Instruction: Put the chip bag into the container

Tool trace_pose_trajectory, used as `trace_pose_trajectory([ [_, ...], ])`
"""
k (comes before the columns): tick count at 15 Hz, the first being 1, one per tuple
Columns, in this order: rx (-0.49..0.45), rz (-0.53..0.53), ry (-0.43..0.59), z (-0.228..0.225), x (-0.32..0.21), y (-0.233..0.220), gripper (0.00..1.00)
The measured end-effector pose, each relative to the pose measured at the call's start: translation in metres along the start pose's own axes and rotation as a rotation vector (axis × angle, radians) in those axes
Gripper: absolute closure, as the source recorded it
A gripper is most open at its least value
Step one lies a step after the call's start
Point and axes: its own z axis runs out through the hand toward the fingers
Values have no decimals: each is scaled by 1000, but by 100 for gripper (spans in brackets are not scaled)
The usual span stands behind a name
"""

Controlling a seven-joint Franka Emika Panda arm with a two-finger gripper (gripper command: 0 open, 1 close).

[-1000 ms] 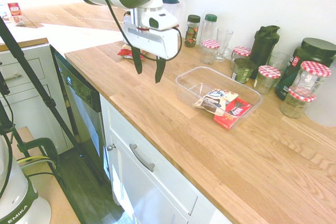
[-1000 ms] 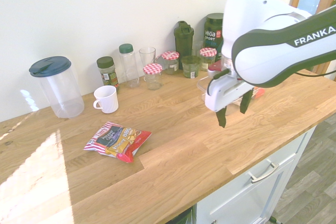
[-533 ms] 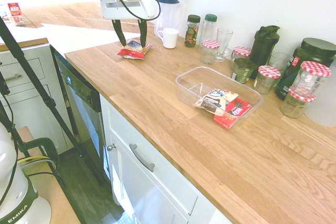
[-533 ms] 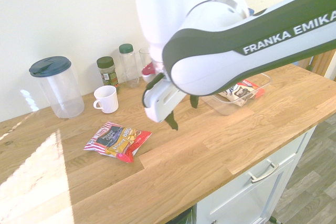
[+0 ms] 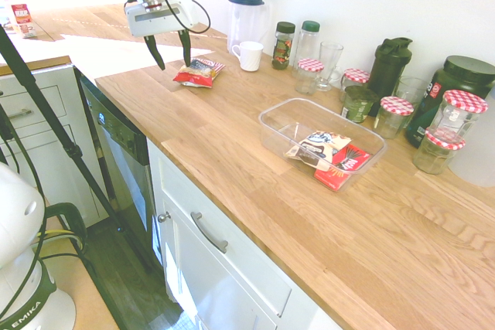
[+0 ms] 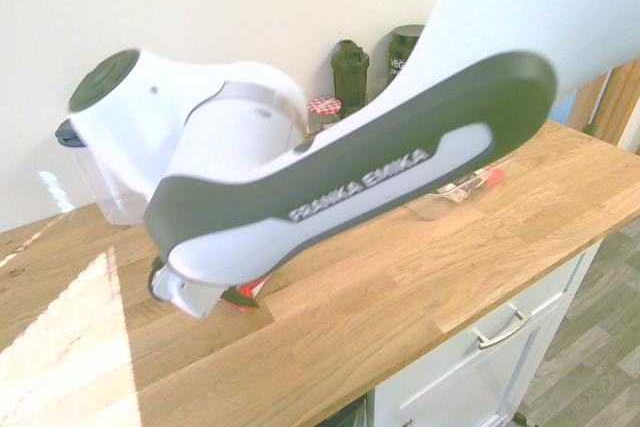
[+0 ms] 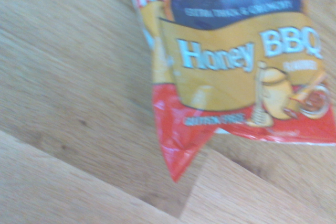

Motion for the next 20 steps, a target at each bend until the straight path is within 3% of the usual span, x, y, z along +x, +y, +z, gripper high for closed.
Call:
trace_pose_trajectory([
  [6,-53,2,52,21,9,-35,0],
  [7,-61,3,56,25,8,-37,100],
  [20,-111,-11,103,46,10,-41,100],
])
